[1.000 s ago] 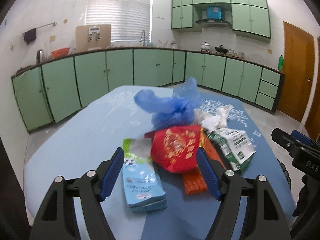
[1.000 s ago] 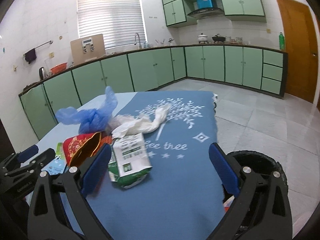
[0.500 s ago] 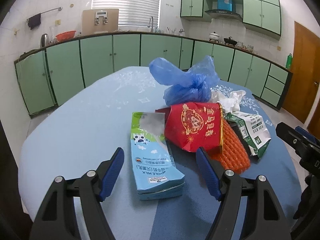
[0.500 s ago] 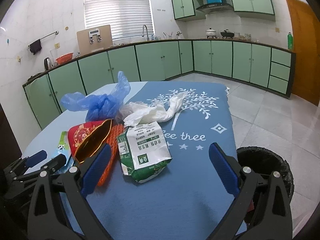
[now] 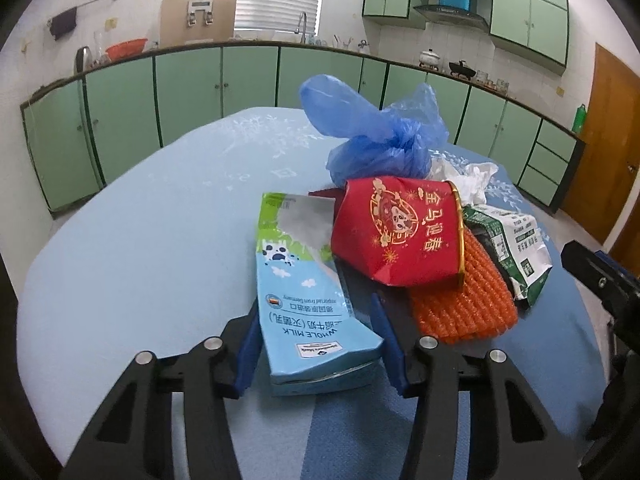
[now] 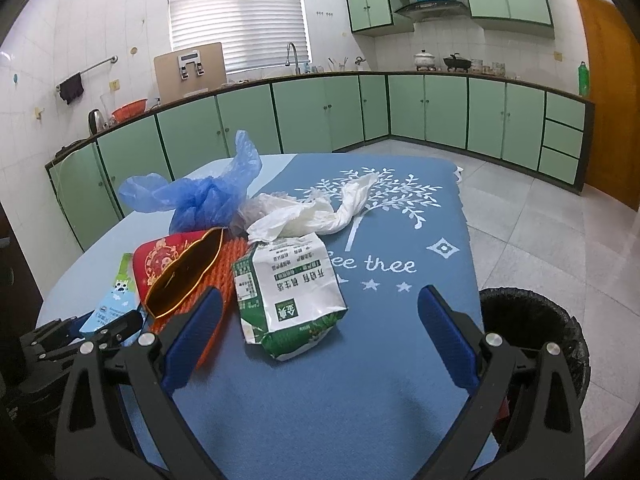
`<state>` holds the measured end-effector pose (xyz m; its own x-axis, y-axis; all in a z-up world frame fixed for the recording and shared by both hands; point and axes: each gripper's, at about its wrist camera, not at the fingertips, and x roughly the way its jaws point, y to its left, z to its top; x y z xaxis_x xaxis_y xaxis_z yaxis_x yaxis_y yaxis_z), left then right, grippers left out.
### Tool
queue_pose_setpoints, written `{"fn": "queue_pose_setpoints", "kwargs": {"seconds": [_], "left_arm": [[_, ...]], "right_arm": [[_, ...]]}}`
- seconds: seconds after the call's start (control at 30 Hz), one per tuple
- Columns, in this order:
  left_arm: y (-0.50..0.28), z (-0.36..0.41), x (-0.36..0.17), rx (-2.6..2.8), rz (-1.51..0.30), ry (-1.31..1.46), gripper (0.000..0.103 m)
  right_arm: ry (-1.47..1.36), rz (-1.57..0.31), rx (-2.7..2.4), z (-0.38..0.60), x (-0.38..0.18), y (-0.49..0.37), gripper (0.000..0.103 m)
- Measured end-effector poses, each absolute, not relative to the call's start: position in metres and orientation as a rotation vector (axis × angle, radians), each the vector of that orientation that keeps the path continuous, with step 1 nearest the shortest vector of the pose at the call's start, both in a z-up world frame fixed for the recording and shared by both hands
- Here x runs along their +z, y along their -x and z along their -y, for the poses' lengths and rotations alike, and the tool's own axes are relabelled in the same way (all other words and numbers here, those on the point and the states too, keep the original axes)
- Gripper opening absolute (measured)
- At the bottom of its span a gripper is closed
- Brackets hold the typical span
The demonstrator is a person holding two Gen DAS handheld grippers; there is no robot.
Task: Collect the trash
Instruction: 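Lift the milk carton with the left gripper while the right gripper reaches for the red-gold packet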
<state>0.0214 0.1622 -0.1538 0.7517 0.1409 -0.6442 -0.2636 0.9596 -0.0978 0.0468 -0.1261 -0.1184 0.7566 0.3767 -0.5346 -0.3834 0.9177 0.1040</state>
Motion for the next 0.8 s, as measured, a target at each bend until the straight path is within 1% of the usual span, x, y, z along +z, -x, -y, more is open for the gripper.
{"fn": "queue_pose_setpoints", "kwargs": {"seconds": [0.2, 0.33, 0.6, 0.8], "left_arm": [[-0.012, -0.165, -0.145, 0.242, -0.647, 0.205, 0.047], [-0.007, -0.174, -0.137, 0.267, -0.633, 0.195, 0.047], [0.001, -0.214, -0.127, 0.357, -0.603, 0.224, 0.047], [0.002, -0.231, -0.121, 0.366, -0.587, 0.210, 0.047]], "right_arm": [[0.024, -0.575, 0.430, 0.119, -0.114, -0.043, 0.095], [0.028, -0.570, 0.459, 0.106, -0.109, -0.043, 0.095], [0.054, -0.561, 0.534, 0.058, -0.100, -0.038, 0.095], [0.058, -0.574, 0.540, 0.020, -0.099, -0.039, 0.095]]}}
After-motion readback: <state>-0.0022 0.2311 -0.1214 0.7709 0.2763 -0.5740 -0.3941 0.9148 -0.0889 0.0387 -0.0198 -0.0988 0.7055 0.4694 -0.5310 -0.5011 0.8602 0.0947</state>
